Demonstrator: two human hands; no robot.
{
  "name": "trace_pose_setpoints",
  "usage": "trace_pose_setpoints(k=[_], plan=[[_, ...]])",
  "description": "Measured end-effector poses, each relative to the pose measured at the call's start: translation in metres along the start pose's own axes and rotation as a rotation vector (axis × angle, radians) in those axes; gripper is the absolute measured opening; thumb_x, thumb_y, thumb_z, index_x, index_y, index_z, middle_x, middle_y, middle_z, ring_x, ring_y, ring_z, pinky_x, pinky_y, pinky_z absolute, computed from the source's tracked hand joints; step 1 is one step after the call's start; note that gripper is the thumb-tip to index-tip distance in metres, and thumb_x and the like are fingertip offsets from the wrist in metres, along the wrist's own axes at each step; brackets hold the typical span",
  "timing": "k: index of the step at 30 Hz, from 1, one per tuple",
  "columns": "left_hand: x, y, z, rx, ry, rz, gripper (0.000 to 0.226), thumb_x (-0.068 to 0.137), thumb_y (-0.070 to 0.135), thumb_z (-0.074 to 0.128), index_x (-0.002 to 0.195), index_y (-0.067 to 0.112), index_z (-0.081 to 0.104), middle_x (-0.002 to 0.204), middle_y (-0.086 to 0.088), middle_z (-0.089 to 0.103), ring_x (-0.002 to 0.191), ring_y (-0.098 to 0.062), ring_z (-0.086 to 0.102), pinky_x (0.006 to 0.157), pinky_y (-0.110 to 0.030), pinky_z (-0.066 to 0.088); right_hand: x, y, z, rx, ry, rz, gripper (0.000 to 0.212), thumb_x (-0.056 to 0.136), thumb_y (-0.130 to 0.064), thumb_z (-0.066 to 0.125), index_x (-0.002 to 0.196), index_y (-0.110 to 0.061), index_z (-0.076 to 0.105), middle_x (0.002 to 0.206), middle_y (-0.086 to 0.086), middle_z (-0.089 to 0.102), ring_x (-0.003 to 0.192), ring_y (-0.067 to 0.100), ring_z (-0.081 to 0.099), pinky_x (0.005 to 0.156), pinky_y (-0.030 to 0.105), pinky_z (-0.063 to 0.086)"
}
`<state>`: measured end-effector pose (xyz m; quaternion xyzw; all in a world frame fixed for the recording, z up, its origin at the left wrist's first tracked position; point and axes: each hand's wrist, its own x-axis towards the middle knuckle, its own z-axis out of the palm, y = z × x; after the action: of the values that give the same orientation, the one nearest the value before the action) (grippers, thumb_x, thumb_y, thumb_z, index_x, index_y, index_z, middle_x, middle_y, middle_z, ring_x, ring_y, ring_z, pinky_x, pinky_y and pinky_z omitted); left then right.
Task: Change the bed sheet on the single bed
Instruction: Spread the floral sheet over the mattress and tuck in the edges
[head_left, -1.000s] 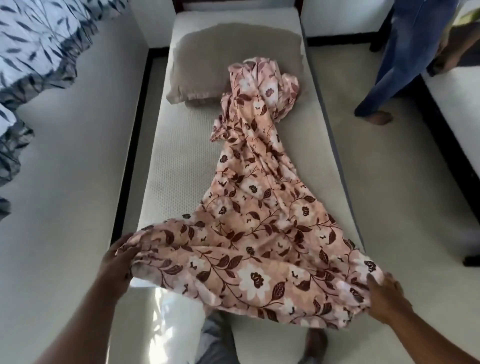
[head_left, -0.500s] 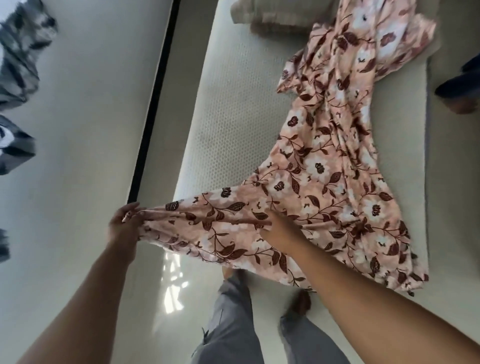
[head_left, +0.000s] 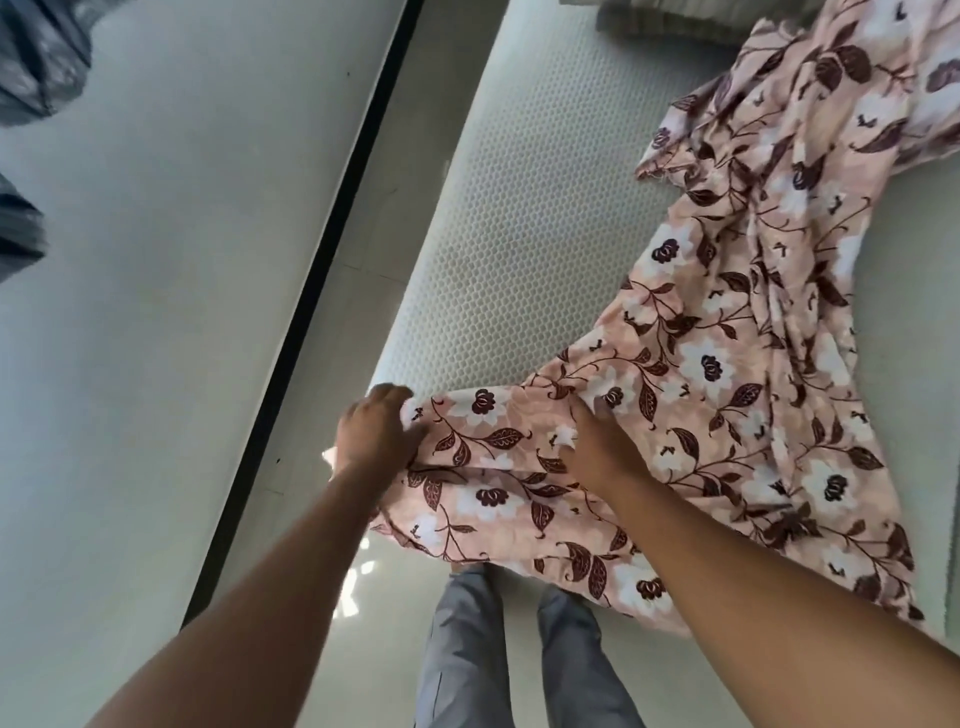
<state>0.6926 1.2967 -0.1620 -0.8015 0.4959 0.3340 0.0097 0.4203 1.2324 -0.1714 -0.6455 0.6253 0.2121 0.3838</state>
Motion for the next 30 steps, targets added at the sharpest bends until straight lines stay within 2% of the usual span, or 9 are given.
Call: trace_pose_setpoints(k=[3,8,11,16,20,23,25,27,30], plan=[[0.028,0.038,0.027,0.066,-0.063,0.097,0.064,0.088,0.042,0.072,0.145,0.023,0.047,0.146,-0.003,0.052,0.131,-0.024,0.05,0.11,-0.044,0.041,0.023,-0.003,-0.002,-0.057,0.072,-0.02,0.078,0.098,-0.02,0.062,0.16,-0.028,0.017,0.17,0.01,0.002,0.137,0.035,0.048,0.099,0.041,0.049],[0.043,0.079,0.066,0.159,-0.313,0.121,0.061,0.088,0.047,0.069,0.137,0.022,0.043,0.126,-0.007,0.065,0.114,-0.028,0.062,0.099,-0.044,0.049,0.051,-0.001,-0.001,0.0,0.042,-0.037,0.071,0.093,-0.021,0.066,0.155,-0.033,0.031,0.132,0.012,0.062,0.115,0.034,0.062,0.089,0.039,0.054],[0.043,0.089,0.074,-0.127,-0.477,0.009,0.07,0.091,0.059,0.061,0.141,0.013,0.045,0.132,-0.014,0.061,0.118,-0.033,0.059,0.099,-0.043,0.047,0.051,-0.002,0.001,0.003,0.069,-0.069,0.029,0.094,-0.019,0.061,0.122,-0.022,0.067,0.108,0.011,0.072,0.1,0.034,0.068,0.076,0.034,0.054],[0.042,0.09,0.063,-0.543,-0.681,-0.177,0.08,0.098,0.071,0.025,0.138,0.011,0.058,0.147,-0.012,0.05,0.135,-0.03,0.047,0.111,-0.043,0.031,0.016,-0.015,0.006,0.424,0.294,-0.176,0.014,0.092,-0.016,0.063,0.103,-0.015,0.072,0.088,0.001,0.074,0.083,0.02,0.069,0.068,0.036,0.056],[0.043,0.087,0.054,-0.712,-0.821,-0.245,0.046,0.092,0.065,0.053,0.083,0.023,0.069,0.074,-0.002,0.052,0.059,-0.015,0.047,0.063,-0.028,0.038,-0.004,-0.014,0.016,0.56,0.322,-0.249,0.01,0.09,-0.019,0.07,0.081,-0.019,0.066,0.07,-0.012,0.064,0.067,0.003,0.059,0.06,0.029,0.05],[0.046,0.084,0.047,-0.92,-0.823,-0.178,0.026,0.093,0.038,0.068,0.09,0.014,0.063,0.068,-0.007,0.058,0.051,-0.017,0.05,0.05,-0.024,0.042,-0.011,-0.015,0.014,0.485,0.433,-0.328,0.031,0.085,-0.009,0.07,0.069,-0.022,0.047,0.069,-0.015,0.048,0.064,0.0,0.044,0.057,0.012,0.035],[0.05,0.08,0.042,-1.073,-0.811,-0.151,0.031,0.092,0.022,0.072,0.109,-0.002,0.063,0.098,-0.019,0.073,0.084,-0.029,0.071,0.076,-0.035,0.059,-0.012,-0.014,0.013,0.422,0.454,-0.377,0.028,0.079,-0.003,0.069,0.071,-0.017,0.046,0.077,-0.012,0.046,0.066,0.004,0.042,0.057,0.012,0.035],[0.056,0.077,0.032,-1.124,-0.744,-0.135,0.039,0.089,0.02,0.075,0.117,-0.005,0.063,0.115,-0.023,0.071,0.105,-0.037,0.069,0.099,-0.046,0.053,-0.01,-0.011,0.012,0.36,0.438,-0.389,0.02,0.079,-0.008,0.072,0.076,-0.012,0.052,0.083,-0.006,0.053,0.069,0.009,0.046,0.058,0.017,0.038],[0.072,0.069,0.004,-1.127,-0.614,-0.075,0.046,0.078,0.032,0.085,0.107,0.002,0.065,0.109,-0.015,0.071,0.095,-0.029,0.068,0.092,-0.045,0.051,-0.006,-0.006,0.015,0.269,0.398,-0.402,0.02,0.086,-0.02,0.076,0.081,-0.014,0.058,0.083,-0.002,0.06,0.072,0.018,0.056,0.058,0.036,0.049]])
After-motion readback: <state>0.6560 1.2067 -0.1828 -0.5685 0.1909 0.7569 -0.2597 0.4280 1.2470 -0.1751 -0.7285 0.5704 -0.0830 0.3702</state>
